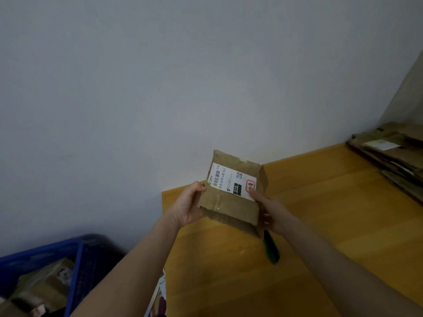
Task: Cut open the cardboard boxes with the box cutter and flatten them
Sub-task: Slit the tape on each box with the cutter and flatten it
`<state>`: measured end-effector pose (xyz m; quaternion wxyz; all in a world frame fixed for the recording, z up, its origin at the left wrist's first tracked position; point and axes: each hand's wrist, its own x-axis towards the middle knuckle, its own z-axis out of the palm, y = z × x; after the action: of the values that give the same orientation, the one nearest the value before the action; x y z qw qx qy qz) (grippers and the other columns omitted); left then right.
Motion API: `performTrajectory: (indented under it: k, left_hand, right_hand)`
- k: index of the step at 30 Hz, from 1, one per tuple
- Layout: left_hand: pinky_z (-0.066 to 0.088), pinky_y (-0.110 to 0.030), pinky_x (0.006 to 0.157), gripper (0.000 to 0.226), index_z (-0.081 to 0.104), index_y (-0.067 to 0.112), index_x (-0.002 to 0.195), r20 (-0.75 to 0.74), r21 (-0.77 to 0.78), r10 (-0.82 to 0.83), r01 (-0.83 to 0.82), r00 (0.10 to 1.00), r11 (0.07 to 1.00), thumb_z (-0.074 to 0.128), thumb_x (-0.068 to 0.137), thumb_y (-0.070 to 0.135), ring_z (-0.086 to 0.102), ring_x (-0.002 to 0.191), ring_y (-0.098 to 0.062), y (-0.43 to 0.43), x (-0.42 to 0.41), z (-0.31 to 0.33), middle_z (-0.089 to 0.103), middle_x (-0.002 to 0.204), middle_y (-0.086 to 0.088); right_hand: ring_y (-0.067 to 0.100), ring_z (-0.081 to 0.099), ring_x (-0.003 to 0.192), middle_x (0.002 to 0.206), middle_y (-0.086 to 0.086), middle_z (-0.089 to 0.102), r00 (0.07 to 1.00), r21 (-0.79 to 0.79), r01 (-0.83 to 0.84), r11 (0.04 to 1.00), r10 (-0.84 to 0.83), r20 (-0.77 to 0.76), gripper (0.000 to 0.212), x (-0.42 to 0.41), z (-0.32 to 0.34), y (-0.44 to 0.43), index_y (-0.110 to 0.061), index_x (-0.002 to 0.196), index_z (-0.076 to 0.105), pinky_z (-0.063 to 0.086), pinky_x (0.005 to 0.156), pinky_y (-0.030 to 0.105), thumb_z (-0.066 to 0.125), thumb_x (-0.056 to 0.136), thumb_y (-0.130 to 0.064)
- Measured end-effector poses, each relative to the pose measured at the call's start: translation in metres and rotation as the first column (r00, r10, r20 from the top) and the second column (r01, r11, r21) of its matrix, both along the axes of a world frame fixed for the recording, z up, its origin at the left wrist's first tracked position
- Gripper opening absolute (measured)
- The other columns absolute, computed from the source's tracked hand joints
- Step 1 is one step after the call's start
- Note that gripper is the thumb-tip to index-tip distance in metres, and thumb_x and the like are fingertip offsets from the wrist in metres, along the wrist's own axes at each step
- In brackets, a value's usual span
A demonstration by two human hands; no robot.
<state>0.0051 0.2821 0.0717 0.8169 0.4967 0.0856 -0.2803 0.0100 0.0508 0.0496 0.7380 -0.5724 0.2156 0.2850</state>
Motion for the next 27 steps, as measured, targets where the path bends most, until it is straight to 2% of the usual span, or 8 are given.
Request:
performTrajectory:
  k: [3, 5, 8, 14, 18, 22, 25, 27]
  left_hand:
    - [0.053, -0.045, 0.091, 0.044, 0.061, 0.005, 0.122, -0.021, 0.266, 0.023, -0.017, 1.000, 0.964, 0.064, 0.089, 0.034, 0.065, 0.104, -0.030, -0.001, 0.001, -0.003, 0.067, 0.118, -0.018]
    - [0.059, -0.042, 0.080, 0.037, 0.061, 0.002, 0.118, -0.018, 0.415, 0.158, -0.136, 0.987, 0.900, 0.067, 0.089, 0.023, 0.070, 0.091, -0.029, -0.002, 0.001, -0.012, 0.072, 0.107, -0.018]
    - [0.061, -0.040, 0.070, 0.027, 0.059, -0.002, 0.113, 0.030, 0.561, 0.306, -0.269, 0.952, 0.783, 0.067, 0.089, 0.007, 0.071, 0.083, -0.029, -0.005, -0.003, -0.036, 0.071, 0.101, -0.020]
    - [0.055, -0.043, 0.087, 0.022, 0.058, 0.008, 0.107, 0.079, 0.772, 0.336, -0.271, 0.938, 0.575, 0.068, 0.089, 0.017, 0.068, 0.098, -0.028, -0.013, -0.026, -0.088, 0.069, 0.111, -0.011]
    - [0.047, -0.035, 0.086, 0.052, 0.041, 0.005, 0.135, 0.085, 0.937, 0.209, -0.149, 0.974, 0.316, 0.066, 0.090, 0.017, 0.057, 0.113, -0.030, -0.010, -0.047, -0.117, 0.054, 0.130, -0.014]
    - [0.043, -0.040, 0.105, 0.071, 0.015, 0.017, 0.153, 0.124, 0.992, -0.117, -0.120, 0.985, 0.038, 0.056, 0.095, 0.019, 0.035, 0.137, -0.031, -0.005, -0.060, -0.149, 0.020, 0.155, -0.012]
    - [0.005, -0.045, 0.122, 0.066, -0.005, 0.024, 0.155, 0.017, 0.986, -0.455, -0.089, 0.891, -0.137, 0.029, 0.102, 0.044, -0.006, 0.150, -0.026, -0.010, -0.055, -0.176, -0.006, 0.163, -0.002]
    - [-0.006, -0.050, 0.120, 0.069, -0.010, 0.030, 0.153, -0.075, 0.978, -0.530, -0.041, 0.845, -0.205, 0.001, 0.092, 0.060, -0.015, 0.149, -0.026, -0.016, -0.050, -0.189, -0.014, 0.162, -0.001]
  right_hand:
    - [0.022, 0.056, 0.103, 0.119, 0.004, 0.060, 0.994, -0.218, 0.074, 0.973, -0.053, 0.098, 0.079, 0.003, -0.013, 0.005, -0.008, 0.131, 0.048, 0.046, 0.084, 0.038, 0.086, 0.065, -0.032]
    - [0.026, 0.054, 0.111, 0.130, 0.009, 0.054, 0.991, -0.315, 0.103, 0.943, -0.068, 0.118, 0.091, 0.004, -0.018, 0.007, -0.006, 0.135, 0.040, 0.046, 0.086, 0.039, 0.089, 0.062, -0.029]
    - [0.030, 0.053, 0.119, 0.134, 0.014, 0.051, 0.985, -0.390, 0.117, 0.913, -0.056, 0.165, 0.085, 0.001, -0.024, 0.013, -0.003, 0.134, 0.038, 0.045, 0.094, 0.039, 0.087, 0.066, -0.015]
    - [0.030, 0.051, 0.119, 0.129, 0.016, 0.053, 0.975, -0.616, 0.049, 0.786, 0.095, 0.199, 0.069, -0.006, -0.058, 0.031, 0.001, 0.127, 0.042, 0.040, 0.086, 0.029, 0.083, 0.072, -0.009]
    - [0.031, 0.057, 0.110, 0.125, 0.012, 0.057, 0.961, -0.786, -0.143, 0.602, 0.274, 0.035, 0.063, -0.008, -0.092, 0.042, -0.008, 0.125, 0.037, 0.048, 0.086, 0.037, 0.076, 0.081, -0.030]
    - [0.033, 0.055, 0.116, 0.142, 0.013, 0.043, 0.910, -0.902, -0.236, 0.363, 0.408, -0.074, 0.077, -0.011, -0.115, 0.056, -0.011, 0.145, 0.021, 0.048, 0.083, 0.039, 0.067, 0.087, -0.035]
    - [0.031, 0.051, 0.117, 0.147, 0.014, 0.028, 0.862, -0.952, -0.226, 0.204, 0.498, -0.098, 0.087, -0.016, -0.132, 0.063, -0.015, 0.152, 0.000, 0.046, 0.077, 0.038, 0.060, 0.092, -0.036]
    - [0.032, 0.036, 0.131, 0.151, 0.014, 0.021, 0.798, -0.972, -0.226, 0.064, 0.585, -0.147, 0.086, -0.018, -0.141, 0.064, -0.017, 0.152, 0.000, 0.042, 0.094, 0.040, 0.058, 0.093, -0.040]
